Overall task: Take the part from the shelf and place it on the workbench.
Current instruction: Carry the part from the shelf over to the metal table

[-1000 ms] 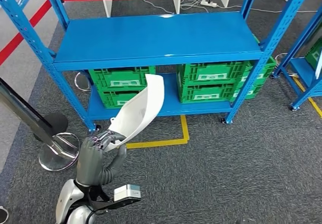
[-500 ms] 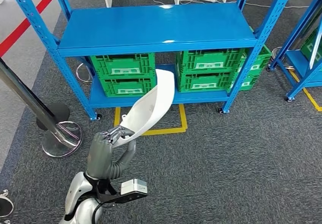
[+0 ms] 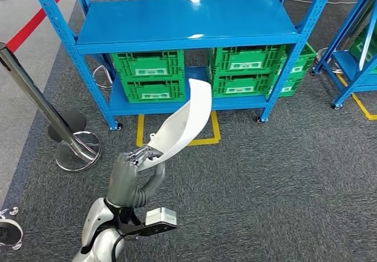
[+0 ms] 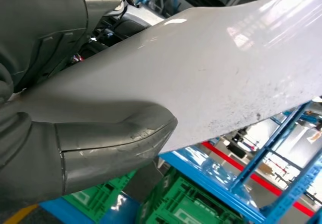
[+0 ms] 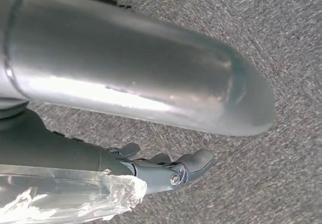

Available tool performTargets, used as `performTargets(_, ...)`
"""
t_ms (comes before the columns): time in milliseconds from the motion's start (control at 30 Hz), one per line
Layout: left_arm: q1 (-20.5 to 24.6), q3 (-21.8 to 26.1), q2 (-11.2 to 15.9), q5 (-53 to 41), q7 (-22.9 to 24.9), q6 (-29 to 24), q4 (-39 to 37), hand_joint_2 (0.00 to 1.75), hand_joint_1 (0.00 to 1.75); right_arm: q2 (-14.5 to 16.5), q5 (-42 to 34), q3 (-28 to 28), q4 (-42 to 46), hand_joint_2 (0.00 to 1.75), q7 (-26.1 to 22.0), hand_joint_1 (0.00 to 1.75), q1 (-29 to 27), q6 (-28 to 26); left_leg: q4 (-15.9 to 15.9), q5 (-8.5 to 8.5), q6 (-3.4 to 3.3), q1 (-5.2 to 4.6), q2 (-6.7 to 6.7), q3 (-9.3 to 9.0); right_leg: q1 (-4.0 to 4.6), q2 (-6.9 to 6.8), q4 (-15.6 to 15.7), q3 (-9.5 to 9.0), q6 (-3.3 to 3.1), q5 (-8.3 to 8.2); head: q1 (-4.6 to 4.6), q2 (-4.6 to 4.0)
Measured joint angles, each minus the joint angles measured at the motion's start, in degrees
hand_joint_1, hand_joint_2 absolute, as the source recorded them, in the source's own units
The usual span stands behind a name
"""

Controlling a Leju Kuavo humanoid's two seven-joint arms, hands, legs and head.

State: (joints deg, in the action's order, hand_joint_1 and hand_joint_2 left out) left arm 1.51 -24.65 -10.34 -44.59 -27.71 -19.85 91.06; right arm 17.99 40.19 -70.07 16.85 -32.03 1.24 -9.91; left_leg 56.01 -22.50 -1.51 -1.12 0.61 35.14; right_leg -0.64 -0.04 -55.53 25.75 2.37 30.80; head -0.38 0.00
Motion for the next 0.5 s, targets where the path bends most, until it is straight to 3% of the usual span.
performTargets(67,0.5,-0.54,-0.32,0.2,-0.08,0.24,-0.34,1.75,1.75,-0.52,1.13,-0.15,0.19,0.0,-0.04,0.0,-0.51,3.16,0.03,0.69,0.38,0.01,-0.08,0.7,-0.1,-0.09,1.08,0.33,-0.32,-0.09,0.04,0.0)
performTargets(100,0.8,-1.0,-0.48,0.2,-0.06,0.3,-0.58,1.75,1.75,-1.02,1.78,-0.16,0.5,0.0,0.26,0.0,-0.93,5.43,0.44,0.03,0.68,0.02,-0.19,1.13,-0.25,-0.19,1.18,0.68,-0.76,-0.41,-0.06,0.0)
performTargets(167,1.4,-2.14,-0.65,0.31,0.09,0.34,-1.18,1.75,1.75,-1.92,2.79,-0.26,1.56,0.0,1.11,0.0,-1.66,8.97,4.42,-4.08,1.43,0.29,-0.38,2.62,-0.54,-0.41,1.25,1.34,-1.7,-1.24,-0.2,0.0)
performTargets(233,1.84,-3.16,-0.67,0.71,0.21,0.35,-1.8,1.75,1.75,-2.54,3.63,-0.58,2.81,0.0,1.78,0.0,-2.12,10.5,11.86,-8.9,2.1,0.8,-0.4,4.63,-0.53,-0.31,1.05,2.36,-2.03,-1.99,-0.3,0.0)
performTargets(267,2.0,-3.58,-0.66,1.05,0.27,0.44,-2.16,1.75,1.75,-2.73,4.04,-0.85,3.27,0.0,1.95,0.0,-2.28,10.78,14.93,-9.82,2.28,1.0,-0.4,5.22,-0.52,-0.13,0.9,2.89,-2.01,-2.31,-0.3,0.0)
performTargets(300,2.16,-3.93,-0.66,1.42,0.35,0.6,-2.52,1.75,1.75,-2.9,4.4,-1.11,3.62,0.0,2.02,0.0,-2.38,10.89,16.47,-9.61,2.38,1.14,-0.4,5.1,-0.51,0.11,0.72,3.42,-1.96,-2.61,-0.31,0.0)
performTargets(333,2.34,-4.28,-0.66,1.81,0.47,0.84,-2.89,1.75,1.75,-3.02,4.74,-1.39,3.86,0.0,2.02,0.0,-2.44,10.91,15.78,-8.43,2.36,1.24,-0.45,3.92,-0.51,0.47,0.51,3.91,-1.88,-2.87,-0.31,0.0)
performTargets(400,2.8,-4.8,-0.69,2.68,0.75,1.5,-3.5,1.75,1.75,-3.11,5.38,-1.89,4.09,0.0,2.02,0.0,-2.45,10.92,9.2,-5.72,1.86,1.32,-1.54,-0.9,-0.54,1.4,0.1,4.69,-1.58,-3.28,-0.29,0.0)
performTargets(467,3.35,-5.17,-0.78,3.56,1.09,2.38,-3.98,1.75,1.75,-3.14,5.98,-2.31,4.14,0.0,2.0,0.0,-2.3,10.9,2.39,-4.98,1.24,1.3,-3.13,-5.19,-0.6,2.42,-0.22,5.33,-0.99,-3.76,-0.3,0.0)
performTargets(500,3.67,-5.33,-0.82,3.92,1.38,2.92,-4.28,1.75,1.75,-3.18,6.3,-2.5,4.15,0.0,1.98,0.0,-2.27,10.9,0.83,-5.22,1.05,1.22,-3.59,-6.05,-0.72,2.86,-0.28,5.66,-0.59,-4.06,-0.29,0.0)
